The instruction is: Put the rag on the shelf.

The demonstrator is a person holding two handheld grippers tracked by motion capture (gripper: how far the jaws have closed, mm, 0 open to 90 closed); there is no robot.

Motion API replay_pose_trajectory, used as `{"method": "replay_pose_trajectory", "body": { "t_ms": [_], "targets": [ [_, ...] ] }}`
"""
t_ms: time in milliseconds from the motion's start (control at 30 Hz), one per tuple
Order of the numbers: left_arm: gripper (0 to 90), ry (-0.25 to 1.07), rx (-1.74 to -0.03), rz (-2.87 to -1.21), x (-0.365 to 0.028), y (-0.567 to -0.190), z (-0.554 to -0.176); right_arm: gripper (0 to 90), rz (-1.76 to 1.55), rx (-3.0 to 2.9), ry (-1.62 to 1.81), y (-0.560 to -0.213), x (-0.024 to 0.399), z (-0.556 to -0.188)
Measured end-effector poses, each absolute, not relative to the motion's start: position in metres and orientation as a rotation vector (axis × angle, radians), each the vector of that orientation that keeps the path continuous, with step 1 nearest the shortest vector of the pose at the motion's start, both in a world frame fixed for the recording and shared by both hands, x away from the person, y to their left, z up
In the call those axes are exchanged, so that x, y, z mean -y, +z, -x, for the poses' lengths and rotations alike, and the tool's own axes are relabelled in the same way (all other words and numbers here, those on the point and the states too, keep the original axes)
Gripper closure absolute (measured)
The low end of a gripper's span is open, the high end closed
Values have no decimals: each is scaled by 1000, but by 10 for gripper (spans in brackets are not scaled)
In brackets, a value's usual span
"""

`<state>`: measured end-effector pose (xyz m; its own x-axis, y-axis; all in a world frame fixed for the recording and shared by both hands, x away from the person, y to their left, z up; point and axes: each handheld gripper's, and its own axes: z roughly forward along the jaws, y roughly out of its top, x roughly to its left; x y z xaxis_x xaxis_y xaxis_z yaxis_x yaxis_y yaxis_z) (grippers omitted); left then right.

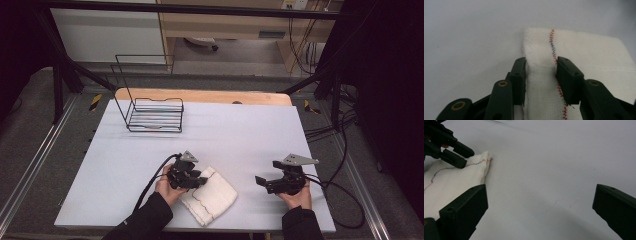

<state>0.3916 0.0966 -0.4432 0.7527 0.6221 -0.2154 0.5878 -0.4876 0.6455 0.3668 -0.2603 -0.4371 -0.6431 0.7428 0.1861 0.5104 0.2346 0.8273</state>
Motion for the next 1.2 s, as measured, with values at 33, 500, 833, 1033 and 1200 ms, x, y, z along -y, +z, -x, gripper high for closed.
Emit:
{"method": "replay_pose_trajectory", "body": {
  "t_ms": [33,500,833,1033,1200],
  "targets": [
    [594,52,-911,-2218,-97,-444,-392,5,-1177,-2262,1366,-437,260,-367],
    [746,26,-943,-2221,-94,-443,-389,67,-1190,-2290,1342,-435,244,-362],
    [764,79,-894,-2235,-92,-444,-385,237,-1199,-2355,1340,-441,208,-343],
    [762,86,-888,-2216,-94,-446,-383,388,-1210,-2405,1318,-449,190,-339],
    [762,110,-855,-2235,-93,-445,-382,476,-1241,-2405,1306,-453,185,-335]
  ]
}}
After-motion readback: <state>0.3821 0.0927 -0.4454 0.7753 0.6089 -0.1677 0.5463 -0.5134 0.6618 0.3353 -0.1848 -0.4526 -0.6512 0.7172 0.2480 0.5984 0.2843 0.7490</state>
